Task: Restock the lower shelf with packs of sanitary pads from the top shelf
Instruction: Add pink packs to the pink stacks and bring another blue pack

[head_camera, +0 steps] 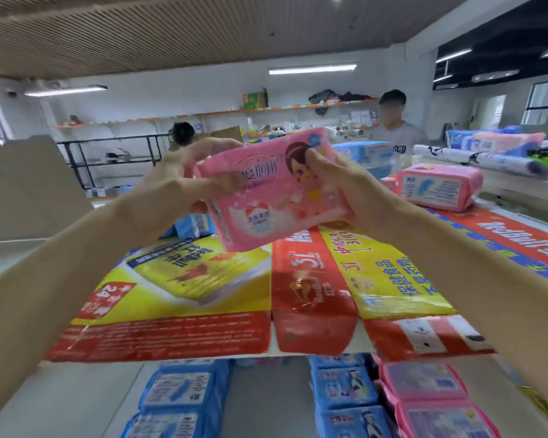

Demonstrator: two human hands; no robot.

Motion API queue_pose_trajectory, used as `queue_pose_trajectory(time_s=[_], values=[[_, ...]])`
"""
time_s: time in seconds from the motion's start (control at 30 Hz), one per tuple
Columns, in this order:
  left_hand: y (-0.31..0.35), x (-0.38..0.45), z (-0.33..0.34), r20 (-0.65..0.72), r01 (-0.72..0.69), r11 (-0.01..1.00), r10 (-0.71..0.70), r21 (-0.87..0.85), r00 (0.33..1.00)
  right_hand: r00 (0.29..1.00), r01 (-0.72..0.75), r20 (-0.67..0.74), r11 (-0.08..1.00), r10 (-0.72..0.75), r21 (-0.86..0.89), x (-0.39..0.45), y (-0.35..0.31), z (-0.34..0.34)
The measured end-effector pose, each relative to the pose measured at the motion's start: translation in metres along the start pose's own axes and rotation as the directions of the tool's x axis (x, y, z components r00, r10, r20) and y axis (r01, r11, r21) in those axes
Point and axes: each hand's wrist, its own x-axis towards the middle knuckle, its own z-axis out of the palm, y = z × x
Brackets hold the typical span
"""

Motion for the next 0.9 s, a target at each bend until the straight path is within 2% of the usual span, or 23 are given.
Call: queue_pose_trajectory(time_s=[0.07,0.17,0.3,0.37,0.5,0.67,0.8,0.9], values=[[-0.004,-0.006,-0.005,0.037,0.028,0.997,-0.025,-0.068,0.999,0.999,0.038,0.014,0.998,-0.038,0.041,-0.004,0.003,0.008],[-0.012,-0.014,-0.011,0.044,0.078,0.989,-0.073,-0.124,0.996,0.996,0.09,-0.023,0.996,-0.09,0.0,-0.008,0.008,0.014],[-0.017,-0.029,-0.015,-0.012,0.126,0.983,-0.129,-0.136,0.992,0.984,0.163,-0.075,0.986,-0.164,-0.022,-0.015,0.006,0.027],[-0.016,-0.042,-0.009,-0.01,0.071,0.995,-0.072,-0.075,0.997,0.974,0.205,-0.088,0.978,-0.207,-0.032,-0.021,0.006,0.035],[-0.012,-0.065,-0.001,-0.032,-0.13,0.986,0.134,0.107,0.99,0.955,0.286,-0.069,0.956,-0.29,-0.059,-0.04,0.011,0.048],[-0.007,-0.081,-0.002,0.013,-0.217,0.967,0.217,0.132,0.976,0.931,0.337,-0.094,0.931,-0.352,-0.139,-0.064,0.017,0.06],[-0.005,-0.083,-0.002,-0.006,-0.256,0.955,0.26,0.148,0.966,0.902,0.381,-0.124,0.898,-0.413,-0.218,-0.078,0.015,0.071],[-0.001,-0.089,0.001,0.03,-0.278,0.958,0.277,0.071,0.96,0.882,0.376,-0.183,0.882,-0.435,-0.285,-0.09,0.011,0.077]])
